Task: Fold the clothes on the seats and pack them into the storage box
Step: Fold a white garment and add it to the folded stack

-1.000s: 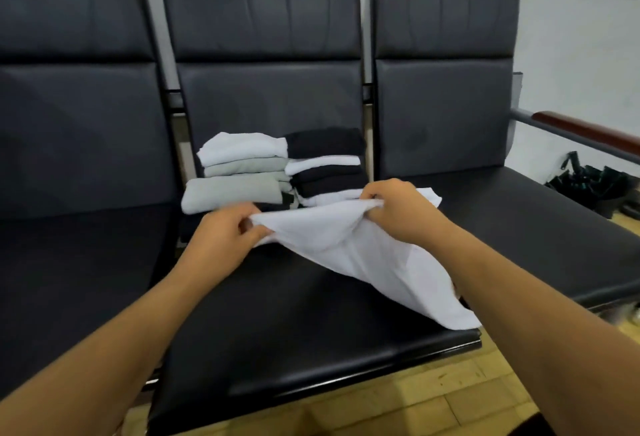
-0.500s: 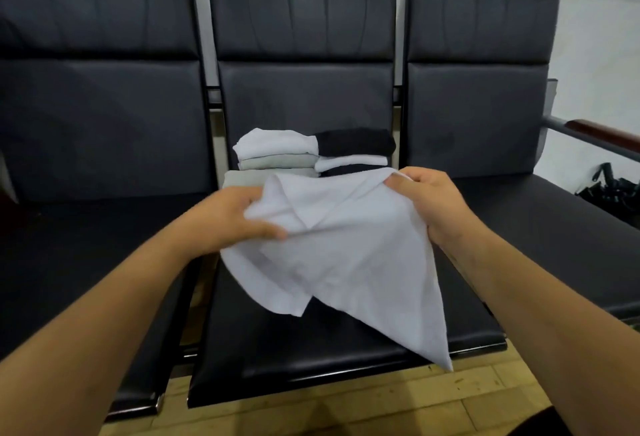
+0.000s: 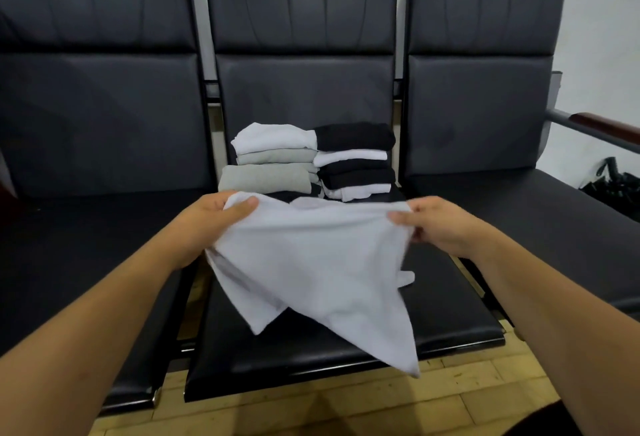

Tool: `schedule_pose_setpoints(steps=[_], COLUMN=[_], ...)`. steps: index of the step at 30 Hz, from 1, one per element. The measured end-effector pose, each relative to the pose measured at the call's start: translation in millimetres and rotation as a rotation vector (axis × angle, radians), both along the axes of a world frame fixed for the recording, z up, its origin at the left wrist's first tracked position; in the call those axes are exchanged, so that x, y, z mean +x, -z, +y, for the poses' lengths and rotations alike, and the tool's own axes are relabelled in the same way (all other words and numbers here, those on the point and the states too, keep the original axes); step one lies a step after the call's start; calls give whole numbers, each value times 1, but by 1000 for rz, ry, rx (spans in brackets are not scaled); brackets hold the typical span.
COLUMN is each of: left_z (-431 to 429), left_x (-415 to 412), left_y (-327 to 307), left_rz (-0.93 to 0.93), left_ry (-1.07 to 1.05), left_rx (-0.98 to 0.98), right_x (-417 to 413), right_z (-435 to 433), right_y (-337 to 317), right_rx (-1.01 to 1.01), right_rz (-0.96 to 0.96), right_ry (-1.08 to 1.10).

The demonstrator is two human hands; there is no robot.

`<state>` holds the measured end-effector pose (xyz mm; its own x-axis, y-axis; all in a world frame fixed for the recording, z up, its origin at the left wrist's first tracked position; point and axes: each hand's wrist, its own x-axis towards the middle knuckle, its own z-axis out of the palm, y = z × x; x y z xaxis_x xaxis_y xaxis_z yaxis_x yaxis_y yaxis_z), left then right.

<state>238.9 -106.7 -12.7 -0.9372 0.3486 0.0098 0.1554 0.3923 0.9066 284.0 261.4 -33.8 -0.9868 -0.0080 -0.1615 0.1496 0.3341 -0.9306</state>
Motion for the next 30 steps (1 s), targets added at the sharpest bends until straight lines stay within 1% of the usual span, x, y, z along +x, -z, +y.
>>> schedule_pose_setpoints(steps=[1, 2, 3, 4, 5, 6, 9, 10, 11, 13, 16, 18, 19, 20, 22, 23, 24, 25, 27, 28, 30], left_z=[0, 0, 1, 3, 4, 6, 7, 8, 8, 13, 22, 21, 20, 20, 25, 32, 42, 52, 72, 80, 88], left_x=[-2, -5, -8, -9, -9, -10, -6, -8, -12, -20, -26, -26, -24, -23, -17, -13, -6, 2, 13, 15, 19], left_y=[-3, -4, -5, -4, -3, -2, -7, -14, -24, -49, -97, -124, -135, -141, -147, -148, -149, -150, -149, -148, -145], left_rz=[14, 31, 39, 46, 45, 30, -69, -76, -63, 20, 142, 164, 162, 176, 293, 365, 431, 457, 392, 343, 302], left_ry=[48, 107, 161, 191, 192, 170, 6, -36, -63, -71, -7, 27, 42, 53, 14, -25, -19, 52, 256, 300, 289], left_rx=[-133, -314, -483, -587, -603, -524, -13, 123, 219, 308, 396, 366, 296, 161, -197, -308, -329, -286, -173, -149, -156], right_x=[-1, -1, -2, -3, -3, -4, -5, -7, -11, -20, -26, -21, -17, -14, -8, -6, -4, -1, 3, 5, 7], right_z=[-1, -2, -3, -4, -5, -6, -9, -9, -8, -9, -10, -12, -13, -16, -27, -34, -42, -53, -70, -78, -84], right_y=[1, 0, 0, 0, -1, -1, -15, -25, -37, -71, -131, -165, -178, -185, -195, -198, -200, -201, -202, -201, -195], right_rx=[-133, -212, -223, -203, -187, -187, -259, -276, -283, -311, -444, -515, -508, -475, -376, -314, -261, -205, -73, -2, 90], right_rz=[71, 127, 168, 195, 204, 202, 224, 244, 271, 344, 460, 466, 453, 431, 381, 354, 321, 287, 246, 243, 241], right_ry=[83, 151, 211, 256, 280, 299, 348, 368, 392, 417, 401, 345, 309, 263, 152, 86, 12, -71, -221, -280, -333])
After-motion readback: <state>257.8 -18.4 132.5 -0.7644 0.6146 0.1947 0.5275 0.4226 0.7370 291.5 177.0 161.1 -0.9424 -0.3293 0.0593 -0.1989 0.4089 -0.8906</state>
